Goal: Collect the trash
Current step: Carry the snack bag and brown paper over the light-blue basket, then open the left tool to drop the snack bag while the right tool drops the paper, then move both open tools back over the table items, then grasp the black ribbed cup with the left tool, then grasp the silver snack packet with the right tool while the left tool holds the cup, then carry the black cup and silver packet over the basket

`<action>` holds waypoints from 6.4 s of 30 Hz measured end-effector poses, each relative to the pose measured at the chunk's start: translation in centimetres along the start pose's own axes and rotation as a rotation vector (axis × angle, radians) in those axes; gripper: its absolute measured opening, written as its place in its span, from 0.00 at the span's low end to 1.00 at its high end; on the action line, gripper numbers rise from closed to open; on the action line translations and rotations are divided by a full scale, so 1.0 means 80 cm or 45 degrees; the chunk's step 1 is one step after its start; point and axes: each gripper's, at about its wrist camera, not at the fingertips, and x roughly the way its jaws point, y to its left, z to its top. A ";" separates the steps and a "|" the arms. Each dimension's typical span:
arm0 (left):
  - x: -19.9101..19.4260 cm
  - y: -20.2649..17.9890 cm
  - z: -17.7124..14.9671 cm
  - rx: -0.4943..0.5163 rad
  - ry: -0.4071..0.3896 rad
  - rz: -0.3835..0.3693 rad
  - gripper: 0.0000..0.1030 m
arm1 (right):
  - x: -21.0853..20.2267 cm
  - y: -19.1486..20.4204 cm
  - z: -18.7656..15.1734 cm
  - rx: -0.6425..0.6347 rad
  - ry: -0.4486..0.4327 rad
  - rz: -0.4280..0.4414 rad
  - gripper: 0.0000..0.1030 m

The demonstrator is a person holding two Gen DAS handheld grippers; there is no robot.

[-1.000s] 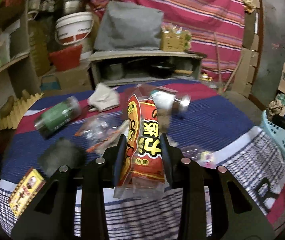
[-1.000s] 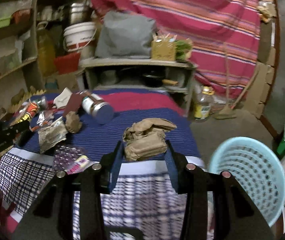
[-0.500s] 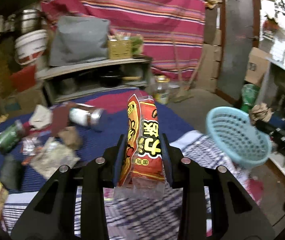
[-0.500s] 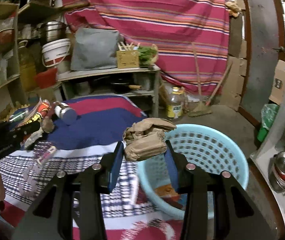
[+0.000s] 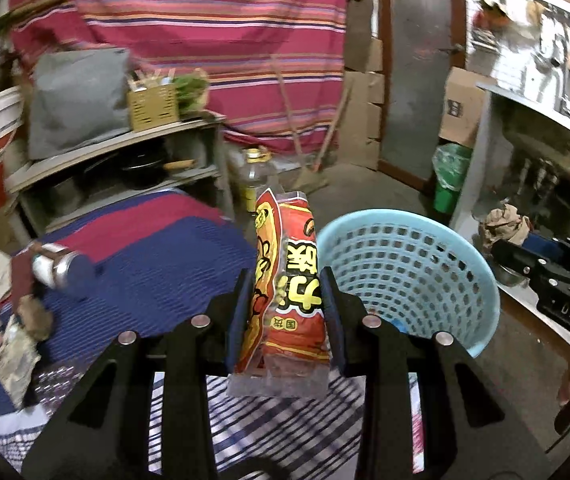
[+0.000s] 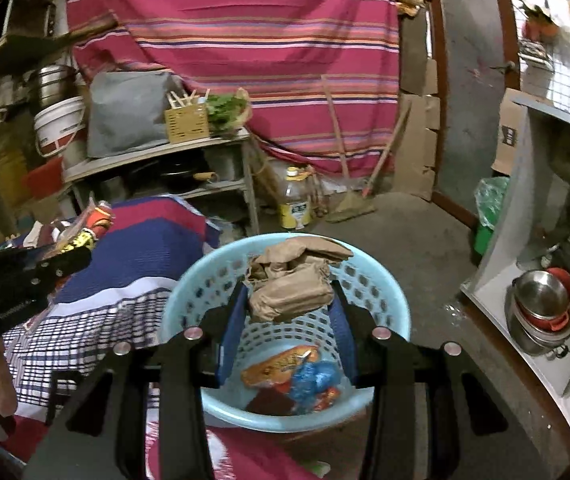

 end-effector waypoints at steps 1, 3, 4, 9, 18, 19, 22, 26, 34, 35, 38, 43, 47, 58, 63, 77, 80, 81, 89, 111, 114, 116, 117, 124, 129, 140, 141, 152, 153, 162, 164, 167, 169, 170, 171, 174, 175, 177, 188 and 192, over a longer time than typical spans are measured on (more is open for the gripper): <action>0.004 -0.008 0.002 0.004 0.005 -0.020 0.32 | 0.002 -0.006 -0.001 0.008 0.003 -0.007 0.40; 0.014 -0.020 0.004 0.011 0.012 -0.053 0.32 | 0.005 -0.016 -0.002 0.022 0.009 -0.013 0.40; 0.022 -0.029 0.006 0.026 0.015 -0.064 0.32 | 0.008 -0.023 -0.003 0.035 0.013 -0.014 0.40; 0.050 -0.058 0.015 0.067 0.042 -0.085 0.32 | 0.014 -0.042 -0.003 0.078 0.016 -0.019 0.40; 0.070 -0.072 0.024 0.079 0.045 -0.107 0.33 | 0.026 -0.053 -0.010 0.119 0.039 -0.012 0.40; 0.069 -0.070 0.026 0.076 0.039 -0.103 0.33 | 0.027 -0.051 -0.008 0.118 0.041 -0.012 0.40; 0.066 -0.063 0.029 0.059 0.027 -0.085 0.35 | 0.028 -0.048 -0.009 0.112 0.046 -0.009 0.40; 0.053 -0.045 0.029 0.024 -0.009 -0.031 0.54 | 0.030 -0.042 -0.008 0.095 0.049 -0.003 0.40; 0.019 0.002 0.021 -0.058 -0.068 0.091 0.85 | 0.049 -0.017 -0.011 0.073 0.073 0.021 0.41; 0.015 0.008 0.020 -0.062 -0.074 0.104 0.88 | 0.052 -0.013 -0.011 0.066 0.077 0.022 0.42; 0.001 0.030 0.017 -0.090 -0.090 0.157 0.93 | 0.059 -0.002 -0.009 0.047 0.083 0.015 0.47; -0.024 0.060 0.005 -0.113 -0.108 0.229 0.95 | 0.058 0.009 -0.008 0.048 0.062 -0.016 0.72; -0.047 0.090 -0.009 -0.127 -0.108 0.285 0.95 | 0.048 0.024 -0.010 0.065 0.032 0.008 0.79; -0.107 0.203 -0.063 -0.144 -0.066 0.531 0.95 | 0.032 0.131 -0.017 -0.044 0.003 0.122 0.86; -0.125 0.251 -0.083 -0.138 -0.029 0.621 0.95 | 0.031 0.196 -0.020 -0.113 0.013 0.189 0.87; -0.177 0.389 -0.137 -0.300 0.041 0.729 0.95 | 0.036 0.332 -0.021 -0.272 0.011 0.239 0.88; -0.180 0.418 -0.152 -0.357 0.064 0.719 0.95 | 0.039 0.351 -0.022 -0.286 0.020 0.216 0.88; -0.181 0.431 -0.156 -0.386 0.072 0.715 0.95 | 0.041 0.357 -0.023 -0.289 0.030 0.214 0.88; -0.157 0.487 -0.167 -0.439 0.156 0.613 0.95 | 0.059 0.385 -0.030 -0.304 0.103 0.227 0.88; -0.157 0.475 -0.155 -0.386 0.199 0.553 0.62 | 0.068 0.475 -0.038 -0.455 0.145 0.334 0.88; -0.181 0.463 -0.146 -0.379 0.143 0.550 0.59 | 0.071 0.492 -0.040 -0.477 0.157 0.359 0.88; -0.187 0.457 -0.146 -0.351 0.141 0.571 0.57 | 0.074 0.502 -0.042 -0.497 0.165 0.369 0.88; -0.188 0.456 -0.147 -0.338 0.146 0.583 0.57 | 0.077 0.509 -0.042 -0.511 0.170 0.373 0.88; -0.199 0.462 -0.165 -0.373 0.165 0.601 0.57 | 0.112 0.538 -0.041 -0.517 0.251 0.420 0.88; -0.198 0.470 -0.167 -0.403 0.171 0.631 0.57 | 0.139 0.553 -0.048 -0.521 0.365 0.475 0.79; -0.202 0.455 -0.158 -0.417 0.164 0.672 0.57 | 0.118 0.518 -0.031 -0.447 0.348 0.592 0.20; -0.203 0.451 -0.154 -0.418 0.158 0.666 0.57 | 0.110 0.509 -0.026 -0.433 0.334 0.596 0.20; -0.198 0.378 -0.114 -0.363 0.100 0.609 0.57 | 0.064 0.376 0.002 -0.332 0.250 0.546 0.11; -0.194 0.370 -0.111 -0.361 0.099 0.596 0.57 | 0.062 0.366 0.004 -0.320 0.247 0.543 0.10; -0.180 0.327 -0.105 -0.329 0.101 0.575 0.57 | 0.068 0.325 -0.005 -0.285 0.301 0.510 0.14; -0.179 0.328 -0.110 -0.329 0.112 0.588 0.57 | 0.068 0.333 -0.011 -0.296 0.295 0.501 0.36; -0.181 0.340 -0.122 -0.343 0.125 0.608 0.57 | 0.069 0.353 -0.019 -0.334 0.289 0.506 0.61; -0.183 0.349 -0.130 -0.352 0.134 0.626 0.57 | 0.071 0.366 -0.025 -0.352 0.307 0.522 0.61; -0.185 0.355 -0.135 -0.361 0.138 0.634 0.57 | 0.074 0.376 -0.029 -0.366 0.317 0.529 0.61; -0.187 0.362 -0.139 -0.373 0.140 0.639 0.57 | 0.076 0.387 -0.032 -0.383 0.324 0.535 0.61; -0.193 0.378 -0.150 -0.401 0.144 0.649 0.57 | 0.085 0.414 -0.040 -0.427 0.348 0.550 0.61; -0.194 0.381 -0.152 -0.407 0.145 0.653 0.57 | 0.088 0.418 -0.042 -0.439 0.358 0.549 0.59; -0.195 0.387 -0.157 -0.418 0.148 0.657 0.57 | 0.099 0.431 -0.051 -0.459 0.401 0.548 0.54; -0.193 0.382 -0.152 -0.424 0.128 0.634 0.57 | 0.084 0.394 -0.038 -0.397 0.351 0.586 0.11; -0.189 0.352 -0.130 -0.378 0.099 0.610 0.57 | 0.055 0.350 -0.013 -0.344 0.274 0.563 0.11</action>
